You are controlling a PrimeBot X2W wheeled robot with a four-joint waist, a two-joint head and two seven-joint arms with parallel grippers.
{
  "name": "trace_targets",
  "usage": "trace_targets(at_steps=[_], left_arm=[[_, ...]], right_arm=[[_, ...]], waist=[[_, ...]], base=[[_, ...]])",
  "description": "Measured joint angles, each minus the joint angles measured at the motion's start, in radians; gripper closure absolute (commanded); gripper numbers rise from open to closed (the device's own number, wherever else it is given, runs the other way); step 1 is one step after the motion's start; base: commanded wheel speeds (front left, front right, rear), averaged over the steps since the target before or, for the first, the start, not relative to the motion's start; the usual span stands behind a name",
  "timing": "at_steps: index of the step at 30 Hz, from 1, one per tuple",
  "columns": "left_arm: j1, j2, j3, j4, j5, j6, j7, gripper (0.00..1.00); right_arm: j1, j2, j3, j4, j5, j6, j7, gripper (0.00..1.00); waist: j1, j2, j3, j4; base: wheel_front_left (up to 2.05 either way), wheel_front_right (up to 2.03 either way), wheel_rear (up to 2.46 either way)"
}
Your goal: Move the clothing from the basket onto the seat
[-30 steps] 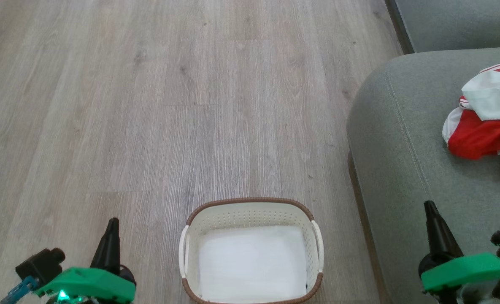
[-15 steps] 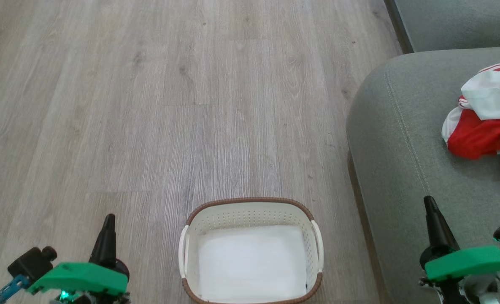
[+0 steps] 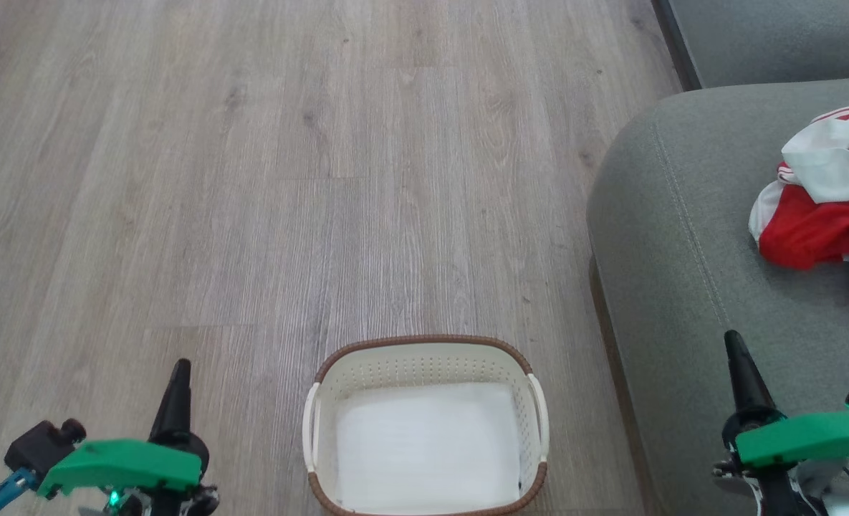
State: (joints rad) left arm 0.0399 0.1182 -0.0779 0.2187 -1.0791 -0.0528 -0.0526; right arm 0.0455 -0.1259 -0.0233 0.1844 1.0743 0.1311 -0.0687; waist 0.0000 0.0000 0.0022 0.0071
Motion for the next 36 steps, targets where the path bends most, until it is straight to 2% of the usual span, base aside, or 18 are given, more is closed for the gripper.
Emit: trace_targets(at_steps=[36], left_arm=[[-0.06, -0.044, 0.095, 0.037, -0.354, -0.045, 0.104, 1.0]], right_arm=[[-0.064, 0.035, -0.052, 0.06, 0.367, 0.0, 0.101, 1.0]], waist=[[0.0, 0.0, 0.001, -0.005]], base=[[0.0, 0.0, 0.0]])
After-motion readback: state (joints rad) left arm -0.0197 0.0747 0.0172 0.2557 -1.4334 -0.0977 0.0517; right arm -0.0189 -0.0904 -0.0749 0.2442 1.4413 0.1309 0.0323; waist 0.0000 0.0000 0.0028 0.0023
